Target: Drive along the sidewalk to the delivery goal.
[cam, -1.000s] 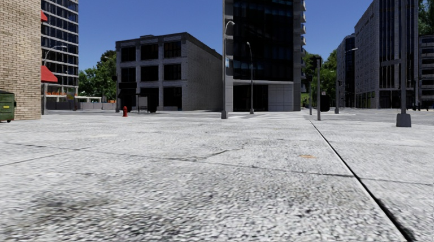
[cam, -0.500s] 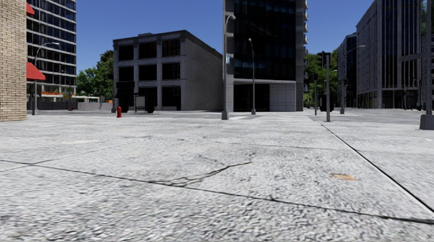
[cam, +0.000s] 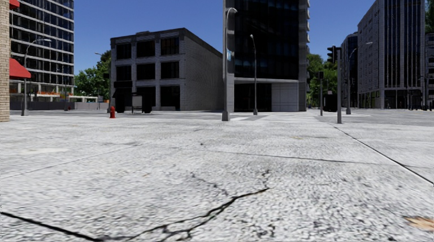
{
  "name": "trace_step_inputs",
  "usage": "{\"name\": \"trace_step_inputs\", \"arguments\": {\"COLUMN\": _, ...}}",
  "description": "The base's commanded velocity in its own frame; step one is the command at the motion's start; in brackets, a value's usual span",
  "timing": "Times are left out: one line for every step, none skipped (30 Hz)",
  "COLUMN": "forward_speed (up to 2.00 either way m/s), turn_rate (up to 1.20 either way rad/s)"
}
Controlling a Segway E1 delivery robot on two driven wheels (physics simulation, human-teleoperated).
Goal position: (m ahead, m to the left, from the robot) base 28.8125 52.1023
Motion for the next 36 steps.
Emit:
{"name": "trace_step_inputs", "arguments": {"forward_speed": 1.97, "turn_rate": 0.0}}
{"name": "trace_step_inputs", "arguments": {"forward_speed": 1.97, "turn_rate": 0.0}}
{"name": "trace_step_inputs", "arguments": {"forward_speed": 1.97, "turn_rate": 0.0}}
{"name": "trace_step_inputs", "arguments": {"forward_speed": 1.97, "turn_rate": 0.0}}
{"name": "trace_step_inputs", "arguments": {"forward_speed": 1.97, "turn_rate": 0.0}}
{"name": "trace_step_inputs", "arguments": {"forward_speed": 1.97, "turn_rate": 0.0}}
{"name": "trace_step_inputs", "arguments": {"forward_speed": 1.97, "turn_rate": 0.0}}
{"name": "trace_step_inputs", "arguments": {"forward_speed": 1.97, "turn_rate": 0.0}}
{"name": "trace_step_inputs", "arguments": {"forward_speed": 1.97, "turn_rate": 0.0}}
{"name": "trace_step_inputs", "arguments": {"forward_speed": 1.97, "turn_rate": 0.0}}
{"name": "trace_step_inputs", "arguments": {"forward_speed": 1.97, "turn_rate": 0.0}}
{"name": "trace_step_inputs", "arguments": {"forward_speed": 1.97, "turn_rate": 0.0}}
{"name": "trace_step_inputs", "arguments": {"forward_speed": 1.97, "turn_rate": 0.0}}
{"name": "trace_step_inputs", "arguments": {"forward_speed": 1.97, "turn_rate": 0.0}}
{"name": "trace_step_inputs", "arguments": {"forward_speed": 1.97, "turn_rate": 0.0}}
{"name": "trace_step_inputs", "arguments": {"forward_speed": 1.97, "turn_rate": 0.0}}
{"name": "trace_step_inputs", "arguments": {"forward_speed": 1.97, "turn_rate": 0.0}}
{"name": "trace_step_inputs", "arguments": {"forward_speed": 1.97, "turn_rate": 0.0}}
{"name": "trace_step_inputs", "arguments": {"forward_speed": 1.97, "turn_rate": 0.0}}
{"name": "trace_step_inputs", "arguments": {"forward_speed": 1.97, "turn_rate": 0.0}}
{"name": "trace_step_inputs", "arguments": {"forward_speed": 1.97, "turn_rate": 0.0}}
{"name": "trace_step_inputs", "arguments": {"forward_speed": 1.97, "turn_rate": 0.0}}
{"name": "trace_step_inputs", "arguments": {"forward_speed": 1.97, "turn_rate": 0.0}}
{"name": "trace_step_inputs", "arguments": {"forward_speed": 1.97, "turn_rate": 0.0}}
{"name": "trace_step_inputs", "arguments": {"forward_speed": 1.97, "turn_rate": 0.0}}
{"name": "trace_step_inputs", "arguments": {"forward_speed": 1.97, "turn_rate": 0.0}}
{"name": "trace_step_inputs", "arguments": {"forward_speed": 1.97, "turn_rate": 0.0}}
{"name": "trace_step_inputs", "arguments": {"forward_speed": 1.97, "turn_rate": 0.0}}
{"name": "trace_step_inputs", "arguments": {"forward_speed": 1.97, "turn_rate": 0.0}}
{"name": "trace_step_inputs", "arguments": {"forward_speed": 1.97, "turn_rate": 0.0}}
{"name": "trace_step_inputs", "arguments": {"forward_speed": 1.97, "turn_rate": 0.0}}
{"name": "trace_step_inputs", "arguments": {"forward_speed": 1.97, "turn_rate": 0.0}}
{"name": "trace_step_inputs", "arguments": {"forward_speed": 1.97, "turn_rate": 0.0}}
{"name": "trace_step_inputs", "arguments": {"forward_speed": 1.97, "turn_rate": 0.0}}
{"name": "trace_step_inputs", "arguments": {"forward_speed": 1.97, "turn_rate": 0.0}}
{"name": "trace_step_inputs", "arguments": {"forward_speed": 1.97, "turn_rate": 0.0}}
